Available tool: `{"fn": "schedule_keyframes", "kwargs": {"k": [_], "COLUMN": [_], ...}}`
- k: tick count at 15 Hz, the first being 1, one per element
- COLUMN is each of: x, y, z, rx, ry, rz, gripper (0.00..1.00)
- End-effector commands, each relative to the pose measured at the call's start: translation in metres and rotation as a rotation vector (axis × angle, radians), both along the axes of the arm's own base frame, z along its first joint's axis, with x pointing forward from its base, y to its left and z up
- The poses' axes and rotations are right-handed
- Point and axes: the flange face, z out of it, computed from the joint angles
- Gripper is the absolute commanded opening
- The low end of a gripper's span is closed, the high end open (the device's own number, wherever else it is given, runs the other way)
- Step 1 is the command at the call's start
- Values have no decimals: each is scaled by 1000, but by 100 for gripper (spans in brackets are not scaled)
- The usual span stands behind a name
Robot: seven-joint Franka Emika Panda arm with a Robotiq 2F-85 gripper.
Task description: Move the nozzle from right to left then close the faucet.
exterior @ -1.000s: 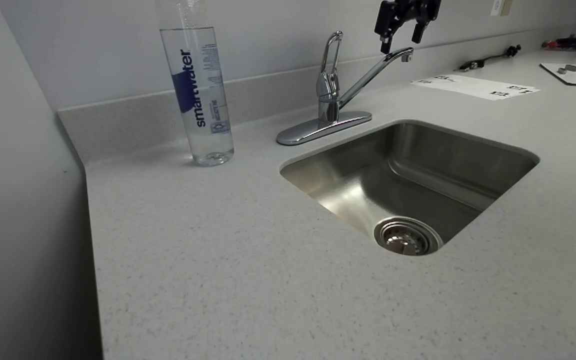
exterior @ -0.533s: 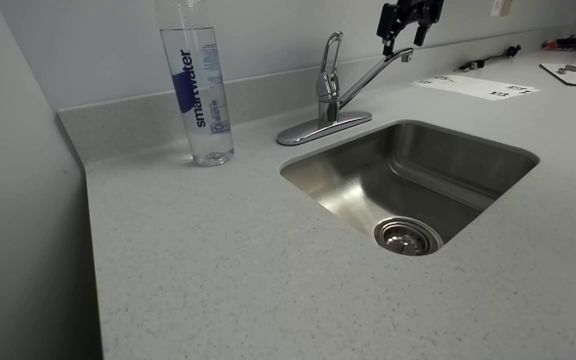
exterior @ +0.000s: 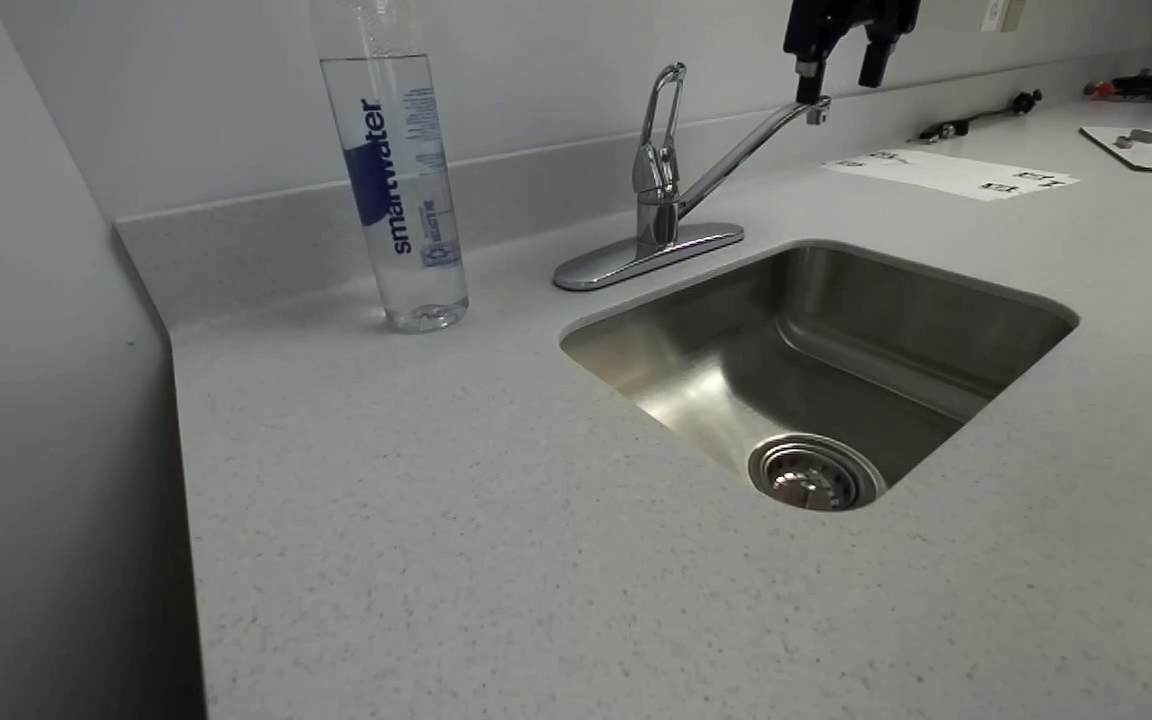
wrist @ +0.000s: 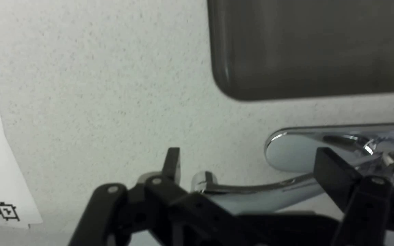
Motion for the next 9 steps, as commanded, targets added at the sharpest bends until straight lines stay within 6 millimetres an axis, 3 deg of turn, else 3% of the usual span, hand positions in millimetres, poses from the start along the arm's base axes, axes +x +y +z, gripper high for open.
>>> {"fn": "schedule_keyframes", "kwargs": {"k": [1, 5, 9], "x": [-28, -15, 2], "y": [1, -16, -39], "z": [11, 25, 17], "rx": [19, -62, -164], "ry": [43, -60, -161], "rz": [21, 2, -24], "gripper": [100, 100, 100]}}
